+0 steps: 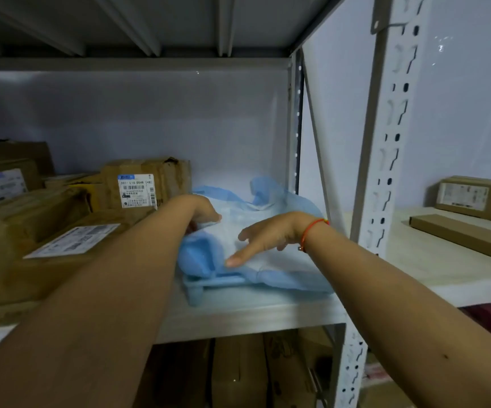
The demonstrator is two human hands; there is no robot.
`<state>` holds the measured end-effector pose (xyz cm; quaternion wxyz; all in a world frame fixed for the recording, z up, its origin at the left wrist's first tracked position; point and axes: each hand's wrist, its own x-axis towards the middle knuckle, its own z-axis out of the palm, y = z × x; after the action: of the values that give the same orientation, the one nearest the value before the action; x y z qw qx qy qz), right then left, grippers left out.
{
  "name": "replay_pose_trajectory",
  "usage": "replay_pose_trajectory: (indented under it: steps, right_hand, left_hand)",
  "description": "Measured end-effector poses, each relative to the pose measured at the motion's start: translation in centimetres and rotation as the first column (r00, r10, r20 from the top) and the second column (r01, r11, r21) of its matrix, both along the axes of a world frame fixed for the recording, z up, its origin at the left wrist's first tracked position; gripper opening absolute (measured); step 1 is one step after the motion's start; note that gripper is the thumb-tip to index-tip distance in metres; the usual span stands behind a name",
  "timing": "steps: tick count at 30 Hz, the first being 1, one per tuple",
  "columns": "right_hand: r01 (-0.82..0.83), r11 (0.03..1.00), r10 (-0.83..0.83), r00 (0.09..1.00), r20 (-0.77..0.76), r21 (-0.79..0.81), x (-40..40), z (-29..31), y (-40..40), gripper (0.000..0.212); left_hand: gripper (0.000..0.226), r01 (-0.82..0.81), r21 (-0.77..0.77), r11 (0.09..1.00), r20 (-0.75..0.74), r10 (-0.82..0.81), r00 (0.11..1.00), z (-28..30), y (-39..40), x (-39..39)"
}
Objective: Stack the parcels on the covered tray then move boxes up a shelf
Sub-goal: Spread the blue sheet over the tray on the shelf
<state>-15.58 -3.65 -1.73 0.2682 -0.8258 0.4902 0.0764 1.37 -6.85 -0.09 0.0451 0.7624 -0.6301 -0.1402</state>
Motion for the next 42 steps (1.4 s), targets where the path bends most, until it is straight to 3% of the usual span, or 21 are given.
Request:
replay_pose_trajectory:
  steps: [3, 5, 7, 9, 11, 13, 15, 18, 20, 22, 24, 26, 29, 31, 34, 38, 40, 42]
  right_hand:
    - [-0.156, 0.978, 0.114, 0.955, -0.275, -0.136, 0.9, -0.6, 2.2, 0.093]
    - [-0.213, 0.940, 0.144, 0.957, -0.253, -0.268, 0.6, -1.1, 2.6, 0.069]
    - [-0.158, 0.898, 0.149, 0.987, -0.052, -0.411, -0.3, -1.0, 2.4, 0.037]
    - [0.048, 0.868, 0.066, 0.975, 0.212, -0.494, -1.5, -0.5, 1.7, 0.023]
    - [0.334, 0.791, -0.092, 0.893, 0.441, -0.512, -2.8, -0.1, 0.5, 0.024]
    - [0.583, 0.697, -0.230, 0.734, 0.639, -0.418, -3.9, -0.1, -0.7, 0.025]
    - [0.703, 0.650, -0.316, 0.597, 0.737, -0.290, -4.7, -0.3, -1.5, 0.028]
    - [0.761, 0.611, -0.378, 0.522, 0.765, -0.217, -5.1, -0.5, -1.8, 0.030]
    - [0.779, 0.598, -0.394, 0.491, 0.777, -0.189, -5.0, -0.5, -1.8, 0.032]
    - [0.790, 0.587, -0.400, 0.473, 0.785, -0.178, -4.9, -0.4, -1.7, 0.033]
    - [0.788, 0.582, -0.386, 0.485, 0.785, -0.200, -4.8, -0.2, -1.7, 0.032]
    - [0.784, 0.571, -0.370, 0.511, 0.776, -0.244, -5.0, 0.0, -1.8, 0.031]
    - [0.778, 0.549, -0.347, 0.544, 0.764, -0.304, -5.3, 0.6, -2.1, 0.031]
    - [0.769, 0.537, -0.335, 0.571, 0.750, -0.346, -5.6, 0.8, -2.2, 0.032]
    - [0.743, 0.511, -0.342, 0.637, 0.691, -0.432, -5.7, 0.9, -2.3, 0.027]
    - [0.701, 0.513, -0.413, 0.707, 0.574, -0.495, -5.2, 1.4, -1.7, 0.025]
    - [0.682, 0.534, -0.448, 0.730, 0.517, -0.500, -5.1, 1.7, -1.6, 0.027]
    - [0.669, 0.582, -0.449, 0.738, 0.504, -0.462, -5.3, 2.1, -1.5, 0.029]
  left_hand:
    - [0.053, -0.026, -0.058, 0.998, -0.123, 0.019, 0.992, 0.1, 1.9, -0.4]
    - [0.044, -0.078, -0.044, 0.996, -0.323, 0.060, 0.945, 0.4, 2.9, -0.6]
    - [0.042, -0.138, -0.050, 0.989, -0.472, 0.098, 0.876, 0.9, 3.9, -0.9]
    - [0.036, -0.145, -0.079, 0.986, -0.584, 0.073, 0.809, 1.0, 4.1, -1.2]
    - [0.026, -0.120, -0.067, 0.991, -0.657, 0.047, 0.753, 0.8, 4.5, -1.6]
    - [0.016, -0.063, -0.037, 0.997, -0.655, 0.023, 0.755, 0.5, 5.2, -2.0]
    - [0.045, 0.039, 0.014, 0.999, -0.595, -0.023, 0.803, 0.2, 5.9, -2.4]
    - [0.103, 0.165, 0.093, 0.982, -0.485, -0.100, 0.869, -0.5, 6.5, -4.0]
    - [0.129, 0.164, 0.052, 0.985, -0.224, -0.148, 0.963, -1.3, 5.9, -4.9]
    - [0.143, 0.098, -0.073, 0.992, 0.040, -0.096, 0.995, -2.7, 5.4, -5.8]
    - [0.134, 0.005, -0.295, 0.955, 0.142, 0.038, 0.989, -3.8, 4.9, -6.3]
    - [0.114, -0.091, -0.459, 0.884, 0.121, 0.164, 0.979, -4.1, 4.9, -6.4]
    - [0.085, -0.178, -0.541, 0.822, 0.110, 0.279, 0.954, -3.3, 4.7, -6.1]
    - [0.067, -0.166, -0.576, 0.800, 0.176, 0.320, 0.931, -2.2, 4.8, -6.0]
    - [0.048, -0.025, -0.663, 0.748, 0.387, 0.371, 0.845, 0.5, 5.1, -6.0]
    - [0.033, 0.103, -0.551, 0.828, 0.569, 0.283, 0.772, 4.6, 5.0, -4.9]
    - [0.025, 0.205, -0.380, 0.902, 0.600, 0.072, 0.797, 6.1, 5.1, -4.5]
    - [0.027, 0.275, -0.112, 0.955, 0.588, -0.159, 0.793, 6.7, 6.0, -4.5]
